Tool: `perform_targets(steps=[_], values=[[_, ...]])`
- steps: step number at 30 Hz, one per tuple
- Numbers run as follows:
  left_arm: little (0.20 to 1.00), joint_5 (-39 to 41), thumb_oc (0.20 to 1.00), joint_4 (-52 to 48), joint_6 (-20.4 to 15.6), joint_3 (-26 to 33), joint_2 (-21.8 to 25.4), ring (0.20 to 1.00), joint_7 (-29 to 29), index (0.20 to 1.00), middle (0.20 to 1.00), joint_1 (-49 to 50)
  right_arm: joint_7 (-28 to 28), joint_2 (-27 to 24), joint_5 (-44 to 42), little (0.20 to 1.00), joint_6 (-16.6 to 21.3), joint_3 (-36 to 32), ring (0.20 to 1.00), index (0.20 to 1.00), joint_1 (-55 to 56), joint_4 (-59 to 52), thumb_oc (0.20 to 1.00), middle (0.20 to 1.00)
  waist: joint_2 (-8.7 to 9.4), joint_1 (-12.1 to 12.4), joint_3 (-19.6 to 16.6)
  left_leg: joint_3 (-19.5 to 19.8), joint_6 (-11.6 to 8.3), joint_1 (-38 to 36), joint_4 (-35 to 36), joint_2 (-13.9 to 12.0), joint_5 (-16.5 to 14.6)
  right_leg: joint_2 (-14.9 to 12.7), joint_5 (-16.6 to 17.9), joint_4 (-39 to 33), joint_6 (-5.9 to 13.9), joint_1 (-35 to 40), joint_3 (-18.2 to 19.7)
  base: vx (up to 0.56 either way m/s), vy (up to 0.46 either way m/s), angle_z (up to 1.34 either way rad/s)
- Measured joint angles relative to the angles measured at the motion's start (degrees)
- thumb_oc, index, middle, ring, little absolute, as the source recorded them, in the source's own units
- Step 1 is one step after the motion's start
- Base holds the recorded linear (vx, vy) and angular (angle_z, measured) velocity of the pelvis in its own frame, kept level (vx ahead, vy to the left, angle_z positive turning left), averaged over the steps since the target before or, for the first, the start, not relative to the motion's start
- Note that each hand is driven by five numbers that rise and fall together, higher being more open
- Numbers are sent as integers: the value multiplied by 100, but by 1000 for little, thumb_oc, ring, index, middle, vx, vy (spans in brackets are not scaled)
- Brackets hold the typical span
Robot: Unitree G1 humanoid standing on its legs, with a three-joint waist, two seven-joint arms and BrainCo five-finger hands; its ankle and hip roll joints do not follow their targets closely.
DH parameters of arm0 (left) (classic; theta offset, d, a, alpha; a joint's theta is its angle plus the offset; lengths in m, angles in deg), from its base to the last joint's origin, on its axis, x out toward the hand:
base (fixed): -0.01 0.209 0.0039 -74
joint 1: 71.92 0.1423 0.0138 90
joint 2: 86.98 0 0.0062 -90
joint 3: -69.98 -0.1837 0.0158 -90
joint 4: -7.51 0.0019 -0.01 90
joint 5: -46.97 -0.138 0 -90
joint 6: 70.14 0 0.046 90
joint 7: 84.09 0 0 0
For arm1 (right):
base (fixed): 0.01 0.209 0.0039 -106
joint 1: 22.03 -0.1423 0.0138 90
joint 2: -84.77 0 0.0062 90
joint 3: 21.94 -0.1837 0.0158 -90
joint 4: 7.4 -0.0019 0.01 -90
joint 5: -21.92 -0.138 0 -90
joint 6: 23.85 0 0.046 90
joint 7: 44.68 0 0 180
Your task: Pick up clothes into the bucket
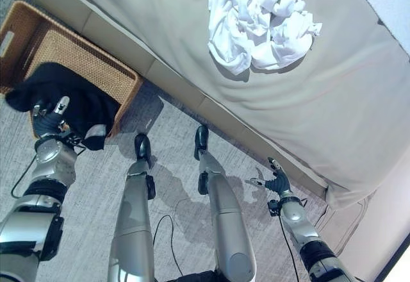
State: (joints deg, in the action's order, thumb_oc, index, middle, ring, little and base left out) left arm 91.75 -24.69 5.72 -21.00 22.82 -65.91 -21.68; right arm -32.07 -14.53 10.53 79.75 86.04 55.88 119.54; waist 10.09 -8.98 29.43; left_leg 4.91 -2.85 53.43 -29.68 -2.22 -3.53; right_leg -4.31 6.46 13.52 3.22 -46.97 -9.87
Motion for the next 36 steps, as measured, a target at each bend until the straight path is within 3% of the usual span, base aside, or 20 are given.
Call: perform_targets(steps=[11,15,20,25,27,30,32,34,36], values=[[1000,-134,1000,-192,89,686,-195,1000,240,1000,1000,878,228,-61,201,1000,149,49,1000,1000,-201,-1696,1000,1000,9,85,-7,-164,41,-659,403,-26,-5,-4,6,-254,-30,495,114,-8,-15,-3],[1000,-713,1000,-843,43,619,-452,1000,517,1000,1000,1466,683,-261,1123,1000,157,-170,1000,1000,-165,-2369,1000,1000,3,220,-3,-186,4,-1042,690,-20,92,-13,-10,-293,-44,744,126,-6,-39,1],[1000,-2230,1000,-1344,-24,-130,-819,1000,894,1000,1000,1987,1351,-654,2245,1000,133,-521,1000,1000,-437,-2795,1000,1000,-41,532,25,-197,-33,-1674,1191,23,262,-64,-124,-304,-75,1146,123,2,-46,6],[1000,-3019,1000,-1815,-143,-1228,-1734,1000,683,1000,1000,2507,1610,-669,2632,1000,55,-751,1000,1000,-943,-2635,1000,1000,-350,765,105,-98,-64,-2290,1778,129,526,-207,-287,-268,-50,1565,-31,-10,-96,20],[1000,-3157,1000,-1803,-141,-1715,-2052,1000,542,1000,1000,2695,1731,-548,2649,1000,16,-770,1000,1000,-1320,-2249,1000,1000,-506,935,116,-5,-69,-2423,1968,152,630,-229,-319,-264,-61,1644,-110,-19,-81,18],[1000,-3427,1000,-1753,-137,-2192,-2056,1000,380,1000,1000,2758,1864,-483,2645,1000,-68,-706,1000,1000,-1836,-1335,1000,1000,-677,1031,112,34,-69,-2499,2104,152,717,-250,-359,-227,-73,1682,-181,-22,-55,16],[1000,-3714,1000,-1592,-148,-2532,-2067,1000,258,1000,1000,2740,2019,-533,2617,1000,-214,-537,1000,1000,-2725,-5,1000,1000,-858,1184,117,55,-48,-2562,2155,182,749,-288,-406,-128,-60,1675,-198,-28,-55,8],[1000,-3745,1000,-1371,-208,-2701,-2209,1000,192,1000,1000,2743,2135,-913,2505,1000,-388,29,1000,1000,-3703,1087,1000,1000,-1132,1238,108,64,-51,-2588,2311,216,869,-345,-452,-68,-18,1622,-205,-21,-64,8],[1000,-3900,1000,-1273,-184,-2807,-2192,1000,204,1000,1000,2731,2163,-993,2330,1000,-497,205,1000,1000,-4428,1930,1000,1000,-1229,1306,112,77,-41,-2575,2432,229,954,-357,-454,-8,-21,1514,-192,-11,-63,2]])
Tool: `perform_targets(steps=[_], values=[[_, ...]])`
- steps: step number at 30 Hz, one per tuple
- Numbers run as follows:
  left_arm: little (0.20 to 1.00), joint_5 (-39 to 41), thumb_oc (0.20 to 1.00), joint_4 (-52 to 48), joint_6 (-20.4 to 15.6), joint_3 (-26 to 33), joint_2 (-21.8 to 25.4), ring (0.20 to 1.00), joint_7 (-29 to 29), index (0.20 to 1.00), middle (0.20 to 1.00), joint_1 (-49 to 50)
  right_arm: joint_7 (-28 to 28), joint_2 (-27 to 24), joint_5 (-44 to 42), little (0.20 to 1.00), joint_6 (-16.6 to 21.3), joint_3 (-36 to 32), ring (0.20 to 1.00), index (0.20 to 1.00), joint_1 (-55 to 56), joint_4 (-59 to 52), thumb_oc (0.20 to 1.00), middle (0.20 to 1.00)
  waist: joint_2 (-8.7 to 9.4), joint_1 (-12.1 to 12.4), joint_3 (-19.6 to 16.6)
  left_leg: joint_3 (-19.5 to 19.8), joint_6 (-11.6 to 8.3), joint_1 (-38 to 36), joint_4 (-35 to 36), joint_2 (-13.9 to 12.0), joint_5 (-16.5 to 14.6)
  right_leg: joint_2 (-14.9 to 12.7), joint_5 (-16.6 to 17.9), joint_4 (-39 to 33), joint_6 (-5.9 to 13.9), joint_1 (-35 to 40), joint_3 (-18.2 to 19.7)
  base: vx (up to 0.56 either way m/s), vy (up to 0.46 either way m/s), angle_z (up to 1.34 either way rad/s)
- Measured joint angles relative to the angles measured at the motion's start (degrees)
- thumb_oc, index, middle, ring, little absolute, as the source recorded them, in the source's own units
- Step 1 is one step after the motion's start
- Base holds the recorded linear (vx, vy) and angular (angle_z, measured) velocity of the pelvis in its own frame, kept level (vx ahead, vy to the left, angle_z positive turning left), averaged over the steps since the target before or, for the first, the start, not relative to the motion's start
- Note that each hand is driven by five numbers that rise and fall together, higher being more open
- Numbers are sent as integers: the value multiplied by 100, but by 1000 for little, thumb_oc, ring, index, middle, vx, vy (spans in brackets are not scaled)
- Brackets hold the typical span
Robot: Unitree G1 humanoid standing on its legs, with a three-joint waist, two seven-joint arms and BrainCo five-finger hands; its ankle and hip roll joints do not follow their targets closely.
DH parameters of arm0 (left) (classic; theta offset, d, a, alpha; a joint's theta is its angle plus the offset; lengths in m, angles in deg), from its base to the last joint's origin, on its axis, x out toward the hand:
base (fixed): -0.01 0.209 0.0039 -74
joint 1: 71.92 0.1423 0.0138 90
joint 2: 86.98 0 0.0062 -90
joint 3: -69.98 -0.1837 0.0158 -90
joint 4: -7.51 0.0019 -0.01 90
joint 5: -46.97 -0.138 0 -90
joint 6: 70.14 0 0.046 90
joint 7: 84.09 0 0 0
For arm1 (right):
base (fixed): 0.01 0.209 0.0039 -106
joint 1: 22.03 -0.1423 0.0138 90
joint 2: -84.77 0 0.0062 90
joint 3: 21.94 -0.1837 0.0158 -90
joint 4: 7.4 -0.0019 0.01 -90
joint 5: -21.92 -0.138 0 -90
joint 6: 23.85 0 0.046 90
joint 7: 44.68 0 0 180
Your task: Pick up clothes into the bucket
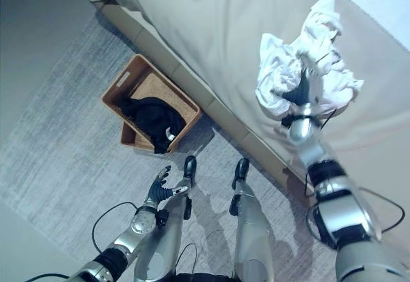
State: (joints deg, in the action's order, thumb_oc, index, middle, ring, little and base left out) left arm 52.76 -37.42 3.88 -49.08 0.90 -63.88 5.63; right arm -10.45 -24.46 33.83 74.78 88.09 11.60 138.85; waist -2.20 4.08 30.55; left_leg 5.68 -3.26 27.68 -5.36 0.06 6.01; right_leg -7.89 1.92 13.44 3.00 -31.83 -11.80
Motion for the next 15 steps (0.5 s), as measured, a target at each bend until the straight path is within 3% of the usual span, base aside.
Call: perform_targets(steps=[3,9,15], values=[[1000,-76,1000,-9,-4,-183,71,1000,10,1000,1000,-86,-19,-124,-183,1000,-38,317,1000,1000,-711,984,1000,1000,-230,108,-7,113,-25,9,290,-3,196,-59,-68,169,-13,-145,-126,-12,-54,22],[1000,152,1000,-153,-79,-57,100,1000,25,1000,1000,-177,-154,-572,-232,1000,-175,795,1000,1000,-1119,1666,1000,1000,-587,160,-39,413,-56,333,445,124,331,-319,-510,953,-87,-739,-315,12,-26,28],[1000,461,1000,-176,-106,38,53,1000,31,1000,1000,-265,-258,-793,-180,1000,-232,1027,1000,1000,-1347,1839,1000,1000,-630,147,-41,463,-83,639,486,239,414,-527,-838,1577,-159,-1347,-289,83,-12,13]])
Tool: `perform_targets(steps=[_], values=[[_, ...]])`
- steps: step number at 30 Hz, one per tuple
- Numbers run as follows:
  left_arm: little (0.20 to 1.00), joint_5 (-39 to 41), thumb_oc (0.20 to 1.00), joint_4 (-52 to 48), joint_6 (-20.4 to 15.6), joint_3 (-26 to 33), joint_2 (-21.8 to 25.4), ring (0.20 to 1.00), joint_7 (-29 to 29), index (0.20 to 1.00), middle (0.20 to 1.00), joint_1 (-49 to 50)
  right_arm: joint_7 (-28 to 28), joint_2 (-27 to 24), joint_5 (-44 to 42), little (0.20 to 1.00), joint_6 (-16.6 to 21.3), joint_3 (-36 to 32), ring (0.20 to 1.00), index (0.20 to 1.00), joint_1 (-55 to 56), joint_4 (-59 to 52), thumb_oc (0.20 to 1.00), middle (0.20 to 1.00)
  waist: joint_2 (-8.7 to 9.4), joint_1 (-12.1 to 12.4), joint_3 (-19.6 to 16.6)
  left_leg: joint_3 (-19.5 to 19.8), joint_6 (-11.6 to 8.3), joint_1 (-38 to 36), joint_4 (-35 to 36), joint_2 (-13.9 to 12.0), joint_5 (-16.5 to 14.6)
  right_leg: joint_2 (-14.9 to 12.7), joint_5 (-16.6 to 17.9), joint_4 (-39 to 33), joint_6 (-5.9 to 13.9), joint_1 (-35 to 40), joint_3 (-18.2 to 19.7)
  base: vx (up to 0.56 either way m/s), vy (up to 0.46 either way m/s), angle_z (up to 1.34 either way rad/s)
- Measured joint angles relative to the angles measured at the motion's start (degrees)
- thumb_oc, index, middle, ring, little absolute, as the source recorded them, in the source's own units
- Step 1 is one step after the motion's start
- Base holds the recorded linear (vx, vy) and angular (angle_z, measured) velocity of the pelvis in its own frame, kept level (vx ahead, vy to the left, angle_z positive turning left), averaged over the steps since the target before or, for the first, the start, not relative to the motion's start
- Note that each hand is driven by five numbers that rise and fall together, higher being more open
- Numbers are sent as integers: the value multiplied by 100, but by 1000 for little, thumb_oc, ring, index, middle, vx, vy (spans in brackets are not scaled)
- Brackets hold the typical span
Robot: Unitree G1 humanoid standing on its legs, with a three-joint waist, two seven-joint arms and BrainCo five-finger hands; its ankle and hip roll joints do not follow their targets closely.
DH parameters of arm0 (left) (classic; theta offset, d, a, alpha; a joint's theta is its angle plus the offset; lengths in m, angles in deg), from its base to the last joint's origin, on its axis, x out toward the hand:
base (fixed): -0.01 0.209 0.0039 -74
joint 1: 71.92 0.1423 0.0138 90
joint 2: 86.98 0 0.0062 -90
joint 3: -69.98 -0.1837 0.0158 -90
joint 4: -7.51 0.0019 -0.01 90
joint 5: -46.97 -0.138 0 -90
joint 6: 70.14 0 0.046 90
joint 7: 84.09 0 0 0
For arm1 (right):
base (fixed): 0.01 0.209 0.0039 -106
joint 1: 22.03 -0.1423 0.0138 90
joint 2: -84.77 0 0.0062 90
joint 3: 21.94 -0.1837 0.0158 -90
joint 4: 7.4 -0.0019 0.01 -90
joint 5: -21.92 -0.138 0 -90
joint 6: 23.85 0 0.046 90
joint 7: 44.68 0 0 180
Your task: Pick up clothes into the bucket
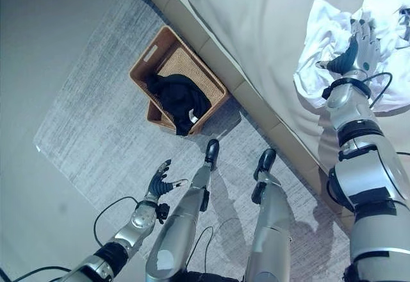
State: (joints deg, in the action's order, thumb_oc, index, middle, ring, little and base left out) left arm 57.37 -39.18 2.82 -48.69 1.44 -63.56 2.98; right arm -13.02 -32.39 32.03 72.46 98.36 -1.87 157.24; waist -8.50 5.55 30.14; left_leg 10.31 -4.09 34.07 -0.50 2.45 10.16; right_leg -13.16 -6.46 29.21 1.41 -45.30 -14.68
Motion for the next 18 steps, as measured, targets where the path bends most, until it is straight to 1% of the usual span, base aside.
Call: perform_targets(steps=[5,6,7,8,9,10,11,13,18], values=[[1000,59,1000,-133,-4,-137,-56,1000,17,1000,1000,-160,-122,-36,127,1000,-37,259,1000,1000,-338,-14,1000,1000,-8,-9,-5,-19,5,265,-23,-17,5,10,-50,170,-27,-341,40,51,-10,0],[1000,59,1000,-135,-1,-182,-83,1000,12,1000,1000,-196,-152,-53,175,896,-39,384,896,896,-382,5,896,896,-7,-13,-5,-21,5,282,-25,-17,5,12,-50,178,-27,-365,44,43,-30,-3],[1000,60,1000,-149,2,-239,-112,1000,-29,1000,1000,-245,-261,-81,239,633,-44,531,633,633,-458,37,633,633,-7,-18,-5,-28,-3,300,-25,-19,11,16,-50,188,-27,-391,57,32,-24,-3],[1000,61,1000,-208,2,-285,-129,1000,-75,1000,1000,-249,-391,-80,302,391,-45,550,391,391,-527,39,391,391,-7,-45,-5,-31,-4,301,-26,-22,12,22,-50,191,-27,-395,62,31,-22,-2],[1000,62,1000,-224,2,-285,-148,1000,-87,1000,1000,-249,-428,-82,308,213,-47,551,213,213,-566,40,213,213,-7,-56,-5,-33,-4,301,-29,-22,12,22,-49,191,-28,-395,66,30,-20,-1],[1000,68,1000,-253,10,-328,-177,1000,-99,1000,1000,-255,-546,-88,344,200,-55,568,200,200,-669,63,200,200,-7,-80,-6,-35,-4,305,-30,-24,12,26,-50,189,-27,-400,68,0,0,0],[1000,119,1000,-258,15,-396,-182,1000,-133,1000,1000,-275,-656,-91,349,200,-82,600,200,200,-769,71,200,200,-7,-138,-12,-33,-4,327,-30,-28,11,32,-50,163,-27,-420,71,0,0,0],[1000,185,1000,-250,44,-407,-225,1000,-207,1000,1000,-338,-796,-99,349,200,-102,632,200,200,-932,66,200,200,-5,-165,-51,-32,-5,408,-31,-39,12,52,-42,146,-38,-486,71,0,0,0],[1000,223,1000,-241,48,-455,-242,1000,-246,1000,1000,-504,-869,-116,344,200,-103,693,200,200,-1053,65,200,200,-3,-168,-53,-51,-6,453,-98,-53,17,85,-7,120,-79,-501,82,-32,7,-3]])
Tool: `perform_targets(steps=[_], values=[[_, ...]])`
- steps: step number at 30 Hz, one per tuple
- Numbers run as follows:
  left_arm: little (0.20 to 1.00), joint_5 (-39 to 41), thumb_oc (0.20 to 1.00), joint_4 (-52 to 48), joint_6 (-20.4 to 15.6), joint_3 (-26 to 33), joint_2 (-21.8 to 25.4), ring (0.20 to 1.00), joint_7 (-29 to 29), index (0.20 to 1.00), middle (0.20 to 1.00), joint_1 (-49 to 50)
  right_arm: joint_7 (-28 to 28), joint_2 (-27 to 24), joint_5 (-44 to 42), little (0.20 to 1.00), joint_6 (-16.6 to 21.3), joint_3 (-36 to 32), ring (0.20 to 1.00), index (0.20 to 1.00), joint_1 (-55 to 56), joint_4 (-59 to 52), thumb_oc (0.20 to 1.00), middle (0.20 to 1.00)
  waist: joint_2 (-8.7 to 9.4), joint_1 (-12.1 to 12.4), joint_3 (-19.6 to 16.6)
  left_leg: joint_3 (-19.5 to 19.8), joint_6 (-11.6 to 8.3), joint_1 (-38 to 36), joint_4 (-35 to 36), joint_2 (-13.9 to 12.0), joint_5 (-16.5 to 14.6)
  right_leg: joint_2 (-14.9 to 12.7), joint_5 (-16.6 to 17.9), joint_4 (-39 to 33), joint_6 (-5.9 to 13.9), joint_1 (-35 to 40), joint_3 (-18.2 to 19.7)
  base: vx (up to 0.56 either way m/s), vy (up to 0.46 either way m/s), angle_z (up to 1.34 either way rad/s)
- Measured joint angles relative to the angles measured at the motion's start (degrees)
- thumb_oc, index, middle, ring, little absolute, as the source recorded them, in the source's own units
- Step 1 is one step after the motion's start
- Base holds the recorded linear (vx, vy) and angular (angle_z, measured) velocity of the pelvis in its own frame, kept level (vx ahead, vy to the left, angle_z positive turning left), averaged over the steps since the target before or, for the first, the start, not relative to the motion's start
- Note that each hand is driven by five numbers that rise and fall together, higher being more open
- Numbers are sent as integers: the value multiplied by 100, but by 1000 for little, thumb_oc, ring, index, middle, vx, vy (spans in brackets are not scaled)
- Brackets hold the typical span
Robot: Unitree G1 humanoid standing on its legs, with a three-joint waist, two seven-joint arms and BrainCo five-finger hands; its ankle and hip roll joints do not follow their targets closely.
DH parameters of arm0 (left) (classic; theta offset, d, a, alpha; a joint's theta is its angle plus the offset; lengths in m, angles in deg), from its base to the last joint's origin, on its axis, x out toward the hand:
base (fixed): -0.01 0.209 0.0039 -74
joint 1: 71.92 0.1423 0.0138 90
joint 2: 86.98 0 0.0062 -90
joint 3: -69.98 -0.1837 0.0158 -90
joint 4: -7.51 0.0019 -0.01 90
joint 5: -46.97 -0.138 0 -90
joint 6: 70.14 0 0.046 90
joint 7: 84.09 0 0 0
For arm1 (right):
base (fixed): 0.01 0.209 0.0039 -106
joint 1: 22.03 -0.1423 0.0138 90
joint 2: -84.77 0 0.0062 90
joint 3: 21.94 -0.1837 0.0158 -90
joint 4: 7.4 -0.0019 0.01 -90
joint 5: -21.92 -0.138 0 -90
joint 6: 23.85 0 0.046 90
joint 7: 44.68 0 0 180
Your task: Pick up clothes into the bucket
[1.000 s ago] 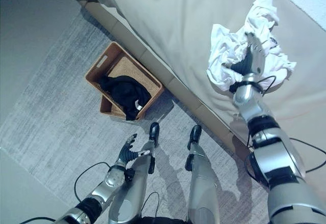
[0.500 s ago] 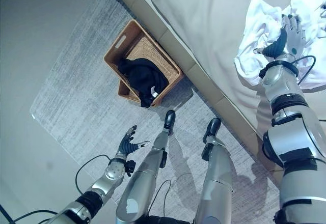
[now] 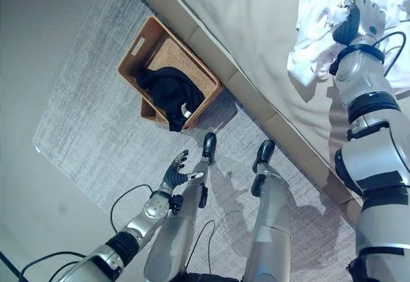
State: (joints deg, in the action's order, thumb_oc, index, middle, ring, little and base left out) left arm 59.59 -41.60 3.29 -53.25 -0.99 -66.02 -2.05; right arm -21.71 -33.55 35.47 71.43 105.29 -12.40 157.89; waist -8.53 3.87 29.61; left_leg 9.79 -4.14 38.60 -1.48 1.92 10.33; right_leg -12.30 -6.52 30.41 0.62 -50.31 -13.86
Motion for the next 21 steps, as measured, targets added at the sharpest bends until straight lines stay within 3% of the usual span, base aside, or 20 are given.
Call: perform_targets(steps=[8,11,16,18,21], values=[[1000,-2,1000,287,2,247,4,1000,49,1000,1000,-268,-199,-201,-453,200,-29,169,200,200,-147,-262,200,200,14,-28,-4,-7,1,43,-170,-30,3,87,242,-232,-24,140,-9,-23,4,-3],[1000,-19,1000,457,43,335,97,1000,75,1000,1000,-170,-93,-434,-773,200,-68,144,200,200,-40,-831,200,200,54,-154,19,-11,8,-420,-111,-43,-3,124,286,-433,5,662,3,-20,35,-5],[1000,-127,1000,836,80,492,200,1000,185,1000,1000,-19,888,-1026,-1146,200,80,-460,200,200,123,-2318,200,200,191,-402,41,-78,93,-1115,-88,-61,-62,218,387,-745,133,1449,75,0,27,-8],[1000,-309,1000,913,89,527,251,1000,199,1000,1000,72,1229,-1129,-1183,200,113,-702,200,200,131,-2422,200,200,250,-473,46,-88,107,-1486,-38,-75,-92,256,415,-933,151,1863,71,12,63,-8],[1000,-474,1000,990,104,745,279,1000,205,1000,1000,262,1454,-1442,-1108,200,135,-976,200,200,192,-2951,200,200,283,-478,44,-199,173,-1999,0,-131,-183,366,541,-1315,243,2489,138,53,65,-20]])
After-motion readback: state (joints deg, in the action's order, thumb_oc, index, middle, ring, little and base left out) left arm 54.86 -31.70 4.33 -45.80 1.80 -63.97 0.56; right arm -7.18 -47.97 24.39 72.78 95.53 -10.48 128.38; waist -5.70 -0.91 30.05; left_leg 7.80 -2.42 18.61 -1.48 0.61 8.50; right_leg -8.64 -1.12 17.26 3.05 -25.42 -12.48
